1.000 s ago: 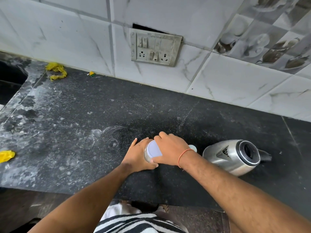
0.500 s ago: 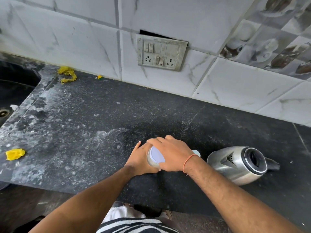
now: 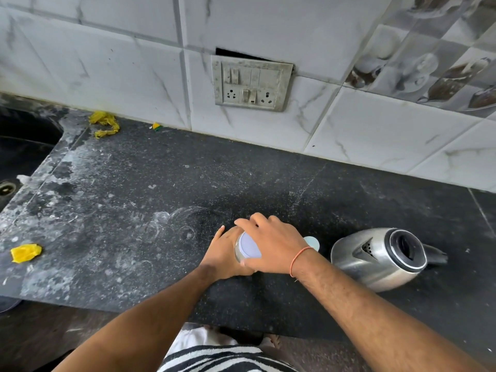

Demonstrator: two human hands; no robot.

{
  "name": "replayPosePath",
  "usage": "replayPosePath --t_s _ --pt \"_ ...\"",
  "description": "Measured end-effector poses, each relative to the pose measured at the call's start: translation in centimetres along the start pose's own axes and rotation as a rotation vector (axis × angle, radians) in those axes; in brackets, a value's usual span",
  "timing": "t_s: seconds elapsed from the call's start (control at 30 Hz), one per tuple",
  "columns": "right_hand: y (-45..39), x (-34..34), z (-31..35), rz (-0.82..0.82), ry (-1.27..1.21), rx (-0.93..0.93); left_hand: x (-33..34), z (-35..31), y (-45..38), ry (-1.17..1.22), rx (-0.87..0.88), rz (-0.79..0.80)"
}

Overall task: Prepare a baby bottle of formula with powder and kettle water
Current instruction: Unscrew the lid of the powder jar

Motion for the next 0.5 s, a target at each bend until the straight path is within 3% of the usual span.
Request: replayPosePath --t_s 0.5 --pt "0.11 0.07 0.27 -0.017 0.007 -0.025 -0.3 0.09 0.21 0.045 -0.031 -0.001"
Point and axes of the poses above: each hand's wrist, its own y-axis away from the middle knuckle, its own x-axis out of the palm, z = x × y, the point moved 7 cm from there along -y, towards the middle knuckle, and after that the axes turned 3 degrees about -x, right-handed, at the moved point
